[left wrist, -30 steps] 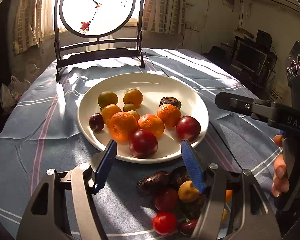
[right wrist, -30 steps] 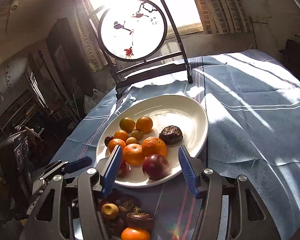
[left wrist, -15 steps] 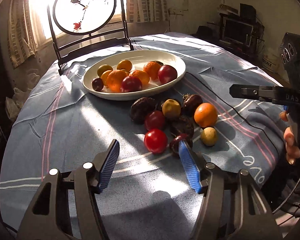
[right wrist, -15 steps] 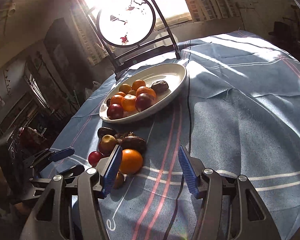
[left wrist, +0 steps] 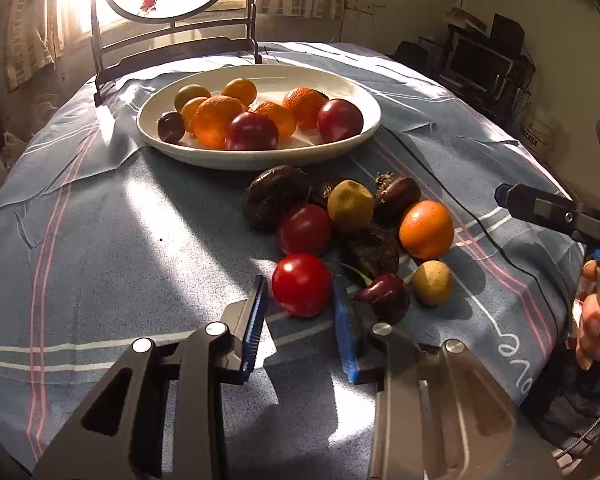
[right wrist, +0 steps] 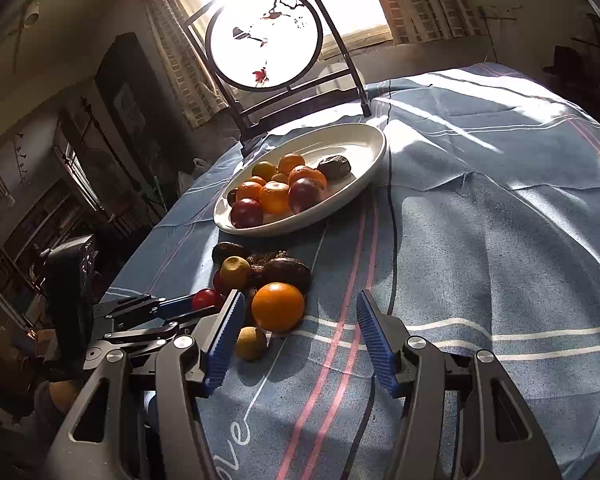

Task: Organize fruits
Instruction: 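Grasp a red tomato with the left gripper while the right grasps an orange, then place the tomato on the plate with the left gripper while the right places the orange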

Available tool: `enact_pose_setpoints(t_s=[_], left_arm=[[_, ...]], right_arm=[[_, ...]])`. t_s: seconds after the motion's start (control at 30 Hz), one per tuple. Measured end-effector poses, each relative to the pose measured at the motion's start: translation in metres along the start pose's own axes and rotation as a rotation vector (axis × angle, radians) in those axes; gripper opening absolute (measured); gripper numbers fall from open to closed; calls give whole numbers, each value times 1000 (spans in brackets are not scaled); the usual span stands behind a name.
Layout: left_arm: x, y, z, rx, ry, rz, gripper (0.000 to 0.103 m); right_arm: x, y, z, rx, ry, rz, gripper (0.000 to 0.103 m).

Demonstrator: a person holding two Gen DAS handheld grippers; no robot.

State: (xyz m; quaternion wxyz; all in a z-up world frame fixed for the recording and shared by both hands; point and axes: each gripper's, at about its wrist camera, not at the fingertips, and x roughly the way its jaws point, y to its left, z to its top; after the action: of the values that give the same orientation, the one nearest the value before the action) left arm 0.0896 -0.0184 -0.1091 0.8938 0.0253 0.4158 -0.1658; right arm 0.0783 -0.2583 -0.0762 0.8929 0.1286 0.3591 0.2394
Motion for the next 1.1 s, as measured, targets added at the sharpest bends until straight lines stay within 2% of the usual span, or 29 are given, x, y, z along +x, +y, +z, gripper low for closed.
enact_pose_setpoints(t_s=[0.03, 0.3, 0.5, 0.53, 0.57, 1.1], left_arm=[[-1, 0, 0, 0, -6, 2, 28], [-24, 4, -7, -11, -77, 66, 27], [-25, 10, -11, -32, -68, 76, 27], [-24, 10, -11, -35, -67, 75, 27], [-24, 10, -12, -35, -66, 74, 27], [-29, 16, -10, -62, -84, 67, 27]], right_arm=[[2, 1, 0, -5, 6, -1, 58], [34, 21, -2, -68, 96, -26, 58], [62, 37, 1, -99, 146, -84, 58], [66, 37, 1, -88, 160, -72, 54], [67, 37, 0, -84, 167, -60, 39], [35, 21, 4, -24, 88, -17, 39]])
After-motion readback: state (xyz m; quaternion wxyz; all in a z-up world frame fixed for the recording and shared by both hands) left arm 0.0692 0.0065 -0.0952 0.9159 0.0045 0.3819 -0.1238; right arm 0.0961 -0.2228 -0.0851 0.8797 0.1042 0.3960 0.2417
